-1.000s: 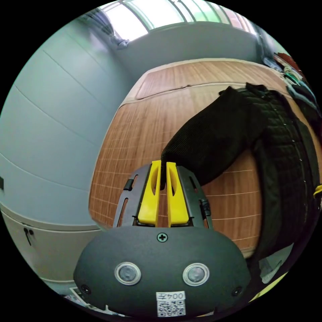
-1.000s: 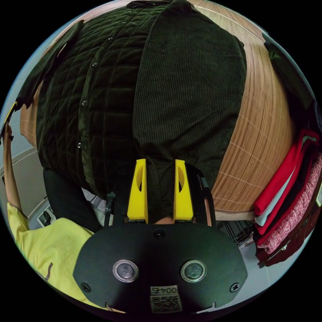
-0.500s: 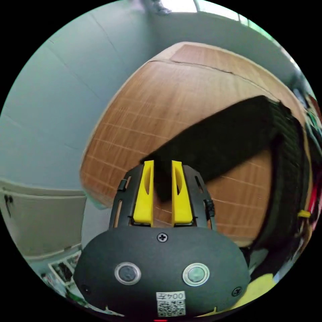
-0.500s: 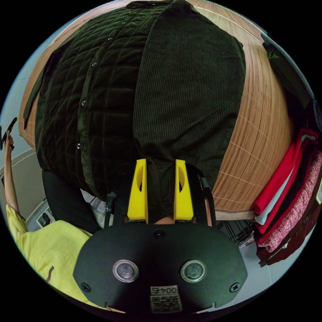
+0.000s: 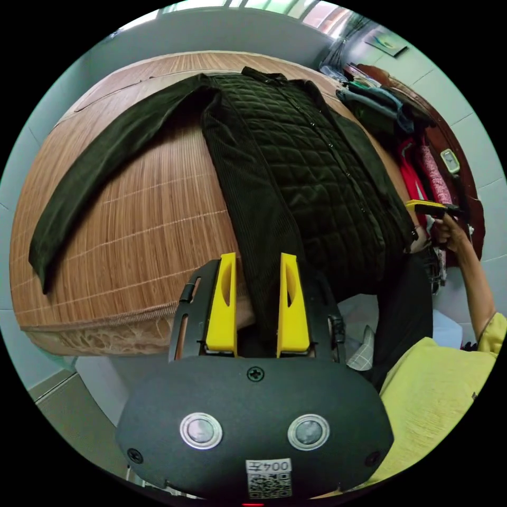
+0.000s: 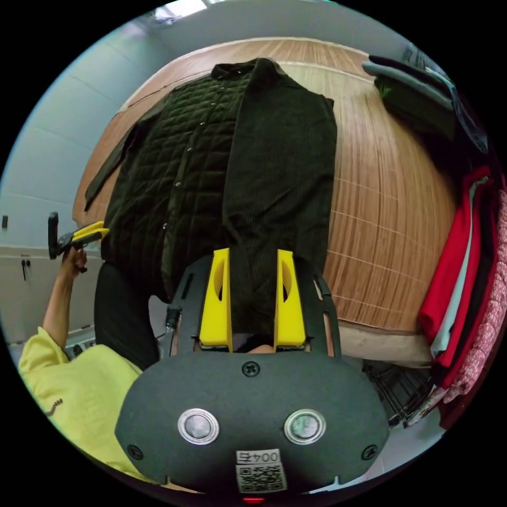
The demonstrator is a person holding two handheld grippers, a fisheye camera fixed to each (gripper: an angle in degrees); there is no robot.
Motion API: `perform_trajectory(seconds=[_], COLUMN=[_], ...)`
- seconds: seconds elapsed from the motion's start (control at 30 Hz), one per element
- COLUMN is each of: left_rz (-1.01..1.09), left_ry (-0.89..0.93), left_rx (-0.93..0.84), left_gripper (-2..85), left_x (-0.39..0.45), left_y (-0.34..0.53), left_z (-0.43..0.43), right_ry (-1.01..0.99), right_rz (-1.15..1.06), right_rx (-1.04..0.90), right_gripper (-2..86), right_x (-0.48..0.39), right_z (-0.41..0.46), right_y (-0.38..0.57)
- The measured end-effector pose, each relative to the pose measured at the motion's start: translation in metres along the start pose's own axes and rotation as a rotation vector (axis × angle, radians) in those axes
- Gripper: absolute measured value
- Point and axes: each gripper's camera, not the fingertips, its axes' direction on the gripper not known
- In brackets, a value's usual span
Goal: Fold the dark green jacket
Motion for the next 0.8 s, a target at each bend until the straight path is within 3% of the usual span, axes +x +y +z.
perform_trajectory(seconds=[0.2,0.43,0.57,0.8], left_rz=[0.026,-0.053,-0.007,0.021], left_ry=[-0.168,-0.151,-0.202,-0.140], left_rx=[-0.039,-0.020,0.012,0.047], left_gripper=[10.0,5.9,3.0,1.9], left_x=[0.028,0.032,0.046,0.038], left_y=[-0.006,-0.008,-0.004,0.001], left_z=[0.005,0.003,-0.001,-0.017], right_ry=[0.155,0.234,0.327,0.395], right_rz=[-0.082,-0.095,-0.116,-0.152], right_rx=[-0.075,-0.110,-0.120,-0.138], right_gripper=[13.6,11.3,8.7,5.9], right_x=[-0.037,-0.063,-0.087,-0.118], right_z=[0.039,0.039,0.042,0.043], right_y=[0.035,0.048,0.057,0.071])
